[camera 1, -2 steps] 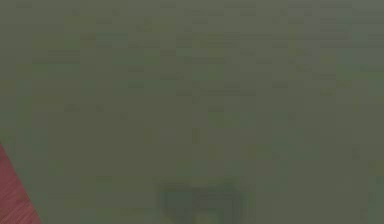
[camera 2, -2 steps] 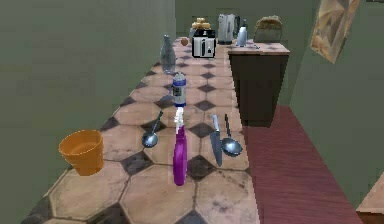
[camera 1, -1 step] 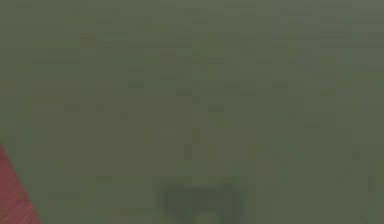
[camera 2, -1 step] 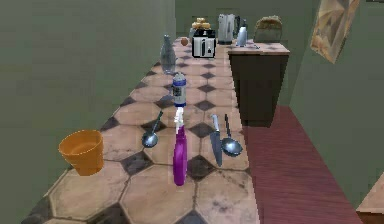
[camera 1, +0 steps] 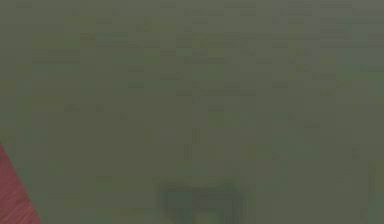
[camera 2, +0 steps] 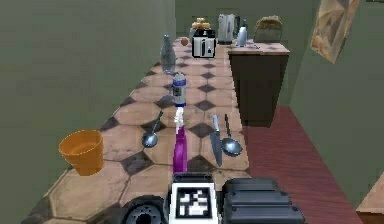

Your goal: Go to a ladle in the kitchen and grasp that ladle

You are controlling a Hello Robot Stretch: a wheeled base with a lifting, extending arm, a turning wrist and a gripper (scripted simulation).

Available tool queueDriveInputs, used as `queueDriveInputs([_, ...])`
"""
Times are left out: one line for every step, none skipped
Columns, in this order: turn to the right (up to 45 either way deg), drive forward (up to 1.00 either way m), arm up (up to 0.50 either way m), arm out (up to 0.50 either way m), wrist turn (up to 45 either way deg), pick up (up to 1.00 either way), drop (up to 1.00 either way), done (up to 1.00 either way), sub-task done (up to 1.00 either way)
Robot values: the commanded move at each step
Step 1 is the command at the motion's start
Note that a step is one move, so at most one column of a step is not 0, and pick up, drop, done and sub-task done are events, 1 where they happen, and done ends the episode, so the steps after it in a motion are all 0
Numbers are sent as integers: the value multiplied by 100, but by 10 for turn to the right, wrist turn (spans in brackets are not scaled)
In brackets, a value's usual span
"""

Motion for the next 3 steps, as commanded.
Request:
queueDriveInputs([0,0,0,30,0,0,0,0,0])
queueDriveInputs([0,0,0,0,450,0,0,0,0])
queueDriveInputs([0,0,0,0,450,0,0,0,0])
